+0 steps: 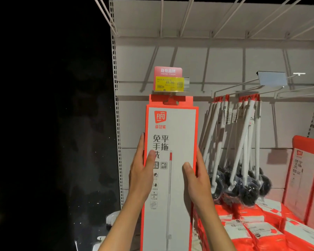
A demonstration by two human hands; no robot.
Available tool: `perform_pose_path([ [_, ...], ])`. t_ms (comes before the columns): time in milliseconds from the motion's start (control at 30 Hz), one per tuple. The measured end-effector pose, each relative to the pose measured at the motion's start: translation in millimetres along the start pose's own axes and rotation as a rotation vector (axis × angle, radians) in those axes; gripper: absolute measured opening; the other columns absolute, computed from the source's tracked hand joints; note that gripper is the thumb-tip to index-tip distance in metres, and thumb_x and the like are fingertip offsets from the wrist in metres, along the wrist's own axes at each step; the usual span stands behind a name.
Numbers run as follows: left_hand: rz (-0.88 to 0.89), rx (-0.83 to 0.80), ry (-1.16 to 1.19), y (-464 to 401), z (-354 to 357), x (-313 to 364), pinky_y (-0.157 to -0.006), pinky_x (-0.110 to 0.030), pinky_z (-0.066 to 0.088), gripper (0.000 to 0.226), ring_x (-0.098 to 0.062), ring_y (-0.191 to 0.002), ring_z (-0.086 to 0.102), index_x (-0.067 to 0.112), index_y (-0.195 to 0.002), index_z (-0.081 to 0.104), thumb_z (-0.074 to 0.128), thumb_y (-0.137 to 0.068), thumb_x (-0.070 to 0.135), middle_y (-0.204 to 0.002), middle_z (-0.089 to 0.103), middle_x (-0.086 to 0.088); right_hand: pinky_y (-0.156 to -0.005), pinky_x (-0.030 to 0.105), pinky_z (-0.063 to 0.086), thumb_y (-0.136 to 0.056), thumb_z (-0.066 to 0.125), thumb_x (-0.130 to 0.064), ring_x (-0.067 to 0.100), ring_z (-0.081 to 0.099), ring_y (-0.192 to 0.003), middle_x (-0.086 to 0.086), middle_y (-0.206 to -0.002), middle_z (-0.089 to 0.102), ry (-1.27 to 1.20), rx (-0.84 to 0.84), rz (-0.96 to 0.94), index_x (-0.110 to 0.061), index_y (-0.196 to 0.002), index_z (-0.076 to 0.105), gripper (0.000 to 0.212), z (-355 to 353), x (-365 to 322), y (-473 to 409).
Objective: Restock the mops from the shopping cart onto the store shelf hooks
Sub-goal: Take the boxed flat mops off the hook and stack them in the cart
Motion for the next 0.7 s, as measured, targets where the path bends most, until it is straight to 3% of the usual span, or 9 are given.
perform_pose_path([
  [167,-0.023,-0.01,0.018,3.6,2.7,0.7,-0.065,-0.016,0.057,0.049,0.001,-0.095,0.071,0.042,-0.152,0.031,0.043,-0.106,0.032,-0.126,0.066,0.018,-0.086,-0.001,0.039,-0.103,0.048,-0.009,-0.029,0.043,-0.115,-0.028,-0.141,0.04,-0.011,-0.016,-0.086,-0.023,-0.154,0.032,0.055,3.4,-31.3,-40.1],
  [300,0.017,-0.01,-0.002,-11.4,-3.3,14.6,-0.07,-0.034,0.062,0.059,-0.011,-0.086,0.075,0.045,-0.151,0.03,0.043,-0.094,0.051,-0.105,0.073,0.02,-0.09,0.003,0.041,-0.102,0.051,-0.007,-0.021,0.048,-0.119,-0.017,-0.148,0.044,-0.022,-0.016,-0.117,-0.02,-0.153,0.035,0.055,7.3,-29.3,-40.6],
  [367,0.04,-0.017,-0.019,-17.9,-3.5,21.0,-0.074,-0.042,0.061,0.061,-0.012,-0.086,0.075,0.047,-0.152,0.028,0.044,-0.093,0.054,-0.109,0.072,0.019,-0.091,0.005,0.042,-0.101,0.051,-0.007,-0.018,0.048,-0.123,-0.015,-0.149,0.044,-0.043,-0.013,-0.126,-0.019,-0.153,0.035,0.056,7.0,-30.1,-41.8],
  [567,0.084,-0.004,-0.093,-31.4,-1.2,30.8,-0.073,-0.043,0.064,0.056,-0.01,-0.089,0.074,0.064,-0.145,0.023,0.04,-0.091,0.065,-0.122,0.066,0.011,-0.105,0.017,0.043,-0.101,0.055,-0.02,0.001,0.045,-0.138,-0.012,-0.151,0.048,-0.106,0.022,-0.148,-0.023,-0.153,0.037,0.055,6.1,-34.7,-53.4],
  [700,0.099,0.0,-0.081,-37.8,-0.8,34.3,-0.074,-0.047,0.063,0.062,-0.012,-0.09,0.075,0.061,-0.147,0.025,0.041,-0.088,0.072,-0.121,0.067,0.011,-0.101,0.013,0.045,-0.103,0.052,-0.013,-0.004,0.046,-0.134,-0.011,-0.151,0.047,-0.084,0.008,-0.15,-0.023,-0.153,0.036,0.054,6.2,-39.8,-60.1],
])
Point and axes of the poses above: each hand's wrist, its own y-axis away from the middle knuckle, its own z-axis out of the palm, x = y × z, the point moved 5 cm from there along -y, towards the middle knuckle
